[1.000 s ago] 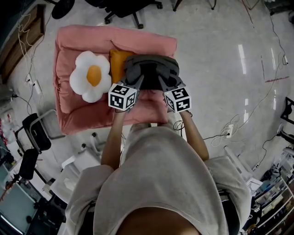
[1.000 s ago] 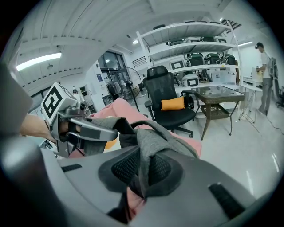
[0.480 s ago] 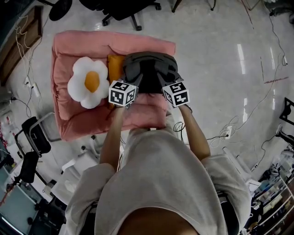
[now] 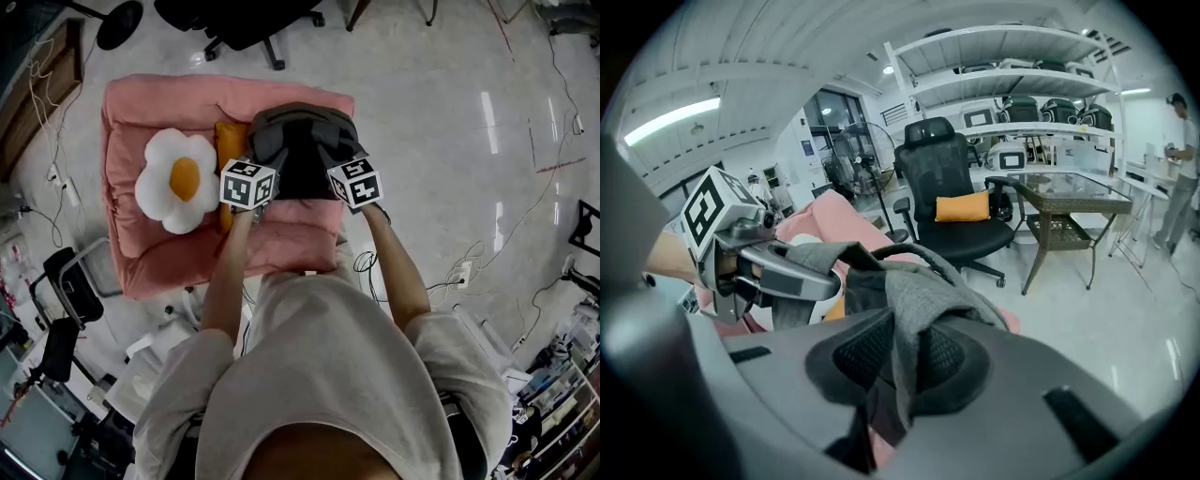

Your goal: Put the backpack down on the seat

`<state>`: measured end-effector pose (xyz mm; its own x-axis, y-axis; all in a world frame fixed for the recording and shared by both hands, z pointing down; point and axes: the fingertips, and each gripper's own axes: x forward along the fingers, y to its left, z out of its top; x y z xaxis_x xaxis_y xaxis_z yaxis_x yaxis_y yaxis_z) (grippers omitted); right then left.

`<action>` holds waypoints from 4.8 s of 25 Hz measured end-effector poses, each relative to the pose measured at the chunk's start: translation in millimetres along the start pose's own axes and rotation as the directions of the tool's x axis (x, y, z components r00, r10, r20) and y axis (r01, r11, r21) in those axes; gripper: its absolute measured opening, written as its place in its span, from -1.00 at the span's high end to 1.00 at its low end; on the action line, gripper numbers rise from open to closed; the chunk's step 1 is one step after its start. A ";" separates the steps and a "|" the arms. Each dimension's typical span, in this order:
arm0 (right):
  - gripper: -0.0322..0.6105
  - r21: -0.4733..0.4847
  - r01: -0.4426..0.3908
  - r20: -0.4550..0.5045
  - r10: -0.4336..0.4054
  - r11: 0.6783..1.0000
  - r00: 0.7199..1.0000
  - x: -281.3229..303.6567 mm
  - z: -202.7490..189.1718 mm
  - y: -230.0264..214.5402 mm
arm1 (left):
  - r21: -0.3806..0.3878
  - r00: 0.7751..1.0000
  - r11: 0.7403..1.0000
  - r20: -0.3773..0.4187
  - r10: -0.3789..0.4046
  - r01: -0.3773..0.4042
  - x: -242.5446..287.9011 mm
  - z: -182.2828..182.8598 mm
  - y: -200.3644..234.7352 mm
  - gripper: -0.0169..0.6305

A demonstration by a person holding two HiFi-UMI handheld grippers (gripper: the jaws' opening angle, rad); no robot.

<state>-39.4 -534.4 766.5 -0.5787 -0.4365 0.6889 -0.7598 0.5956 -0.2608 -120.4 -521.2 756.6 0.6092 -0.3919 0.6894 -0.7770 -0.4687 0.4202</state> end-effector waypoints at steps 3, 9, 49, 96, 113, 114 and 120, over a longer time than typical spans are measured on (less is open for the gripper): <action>0.72 0.009 -0.001 -0.010 0.001 1.000 1.000 5.8 0.9 -6.0 | -0.009 1.000 1.000 -0.004 0.000 0.000 5.6 3.2 4.7 0.86; 0.71 0.026 0.006 -0.029 -0.005 1.000 1.000 15.1 0.4 -20.1 | -0.024 1.000 1.000 -0.025 -0.006 0.006 19.0 3.9 7.9 0.86; -0.03 0.030 0.144 0.069 -0.146 0.989 0.987 -26.7 15.2 -22.0 | 0.007 0.983 0.985 0.070 0.171 -0.172 -22.6 -14.6 20.6 0.12; 0.90 -0.093 0.215 0.354 -0.170 0.972 0.920 -206.9 78.6 49.9 | 0.185 0.903 0.956 0.407 0.136 -0.227 -173.0 63.2 -101.2 0.87; 0.90 -0.154 0.295 0.487 -0.187 0.943 0.853 -257.7 146.0 46.7 | 0.254 0.833 0.927 0.544 0.101 -0.278 -228.5 147.0 -119.5 0.89; 0.90 -0.153 0.300 0.491 -0.191 0.942 0.850 -259.6 147.9 46.4 | 0.258 0.831 0.925 0.547 0.098 -0.278 -229.8 150.2 -121.0 0.89; 0.90 -0.148 0.315 0.506 -0.202 0.937 0.839 -273.5 152.8 43.5 | 0.278 0.831 0.921 0.550 0.080 -0.273 -232.6 159.1 -134.6 0.89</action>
<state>40.5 -492.1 463.4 -0.4817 -0.8274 0.2886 -0.8506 0.5207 0.0731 -132.3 -492.9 445.8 0.5313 -0.7988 0.2822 -0.8378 -0.5449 0.0347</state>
